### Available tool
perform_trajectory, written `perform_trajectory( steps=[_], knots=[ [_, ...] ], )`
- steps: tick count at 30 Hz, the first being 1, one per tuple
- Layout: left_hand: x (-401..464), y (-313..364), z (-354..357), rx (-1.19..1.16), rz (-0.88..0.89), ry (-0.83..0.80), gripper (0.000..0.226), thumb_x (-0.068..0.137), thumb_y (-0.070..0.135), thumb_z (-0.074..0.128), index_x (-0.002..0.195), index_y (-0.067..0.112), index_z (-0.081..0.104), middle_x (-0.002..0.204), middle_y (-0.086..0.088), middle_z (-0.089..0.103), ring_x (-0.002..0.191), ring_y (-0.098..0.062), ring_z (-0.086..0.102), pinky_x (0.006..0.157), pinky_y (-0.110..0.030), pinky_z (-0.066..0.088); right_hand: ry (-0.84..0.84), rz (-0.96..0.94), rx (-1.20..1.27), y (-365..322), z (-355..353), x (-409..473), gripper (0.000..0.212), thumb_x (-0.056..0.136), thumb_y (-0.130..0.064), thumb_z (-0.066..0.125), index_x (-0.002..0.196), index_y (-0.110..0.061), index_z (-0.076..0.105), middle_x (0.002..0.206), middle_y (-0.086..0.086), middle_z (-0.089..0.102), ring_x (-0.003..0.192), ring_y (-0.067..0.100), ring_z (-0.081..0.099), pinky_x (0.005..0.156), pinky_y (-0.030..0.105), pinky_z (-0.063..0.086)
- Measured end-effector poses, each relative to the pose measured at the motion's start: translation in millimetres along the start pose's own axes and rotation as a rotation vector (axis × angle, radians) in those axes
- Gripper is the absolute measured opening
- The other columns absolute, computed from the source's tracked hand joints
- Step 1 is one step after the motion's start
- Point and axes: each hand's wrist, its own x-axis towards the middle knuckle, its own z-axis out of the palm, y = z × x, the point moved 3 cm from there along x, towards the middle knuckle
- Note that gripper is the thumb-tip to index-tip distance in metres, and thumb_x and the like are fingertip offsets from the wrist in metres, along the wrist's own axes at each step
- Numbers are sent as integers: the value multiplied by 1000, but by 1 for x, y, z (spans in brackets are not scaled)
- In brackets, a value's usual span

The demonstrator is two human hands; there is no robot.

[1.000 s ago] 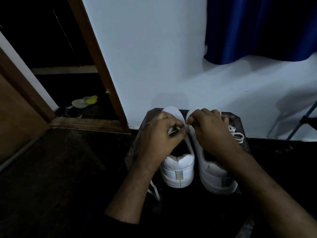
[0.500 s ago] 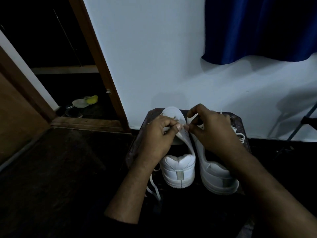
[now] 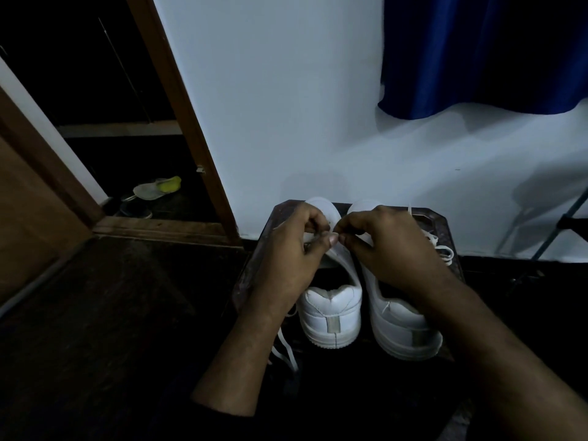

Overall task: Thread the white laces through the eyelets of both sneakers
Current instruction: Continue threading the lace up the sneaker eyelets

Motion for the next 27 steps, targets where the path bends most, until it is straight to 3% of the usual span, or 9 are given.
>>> perform_trajectory(
  steps=[4,6,10,14,20,23,27],
  knots=[
    [3,2,-2,112,122,-33,11,92,11,70,92,22,67,91,7,67,91,-13,66,77,-42,55,-1,-8,-11,-1,-1,0,22,87,-44,54,97,-35,72,83,-10,71,86,19,64,80,45,51],
    [4,0,-1,100,136,-47,11,92,10,69,90,21,68,91,5,68,92,-15,66,79,-45,54,0,-9,6,-1,-1,0,22,86,-44,54,96,-35,71,84,-11,71,87,19,64,81,45,51],
    [6,-7,-3,49,90,-5,13,86,24,75,91,35,71,112,17,55,122,-14,56,97,-42,53,6,-29,72,3,1,1,15,87,-41,57,95,-35,68,85,-13,69,87,16,62,81,45,50],
    [10,-16,-7,-74,-16,-100,14,84,34,78,88,46,72,116,13,47,130,-9,49,115,-44,42,-43,-66,128,7,6,-1,5,93,-31,64,97,-31,63,85,-13,67,86,14,58,77,42,50],
    [11,-18,-5,-195,-128,-146,17,77,47,79,89,35,75,129,7,51,140,-8,42,119,-46,37,-109,-58,256,10,7,-2,6,95,-22,60,92,-28,60,79,-17,66,86,5,59,83,41,47],
    [11,-16,-5,-232,-157,-172,9,81,38,78,88,37,72,129,6,53,134,-12,47,117,-44,40,-122,-56,223,10,9,-3,6,97,-32,55,94,-28,58,81,-14,64,88,12,55,87,44,43],
    [9,-13,-5,-240,-146,-249,12,92,25,73,90,36,68,126,-3,54,127,-15,52,114,-41,44,-147,-61,67,6,11,-2,12,101,-32,49,100,-23,56,87,-9,62,93,18,52,91,39,34]
  ],
)
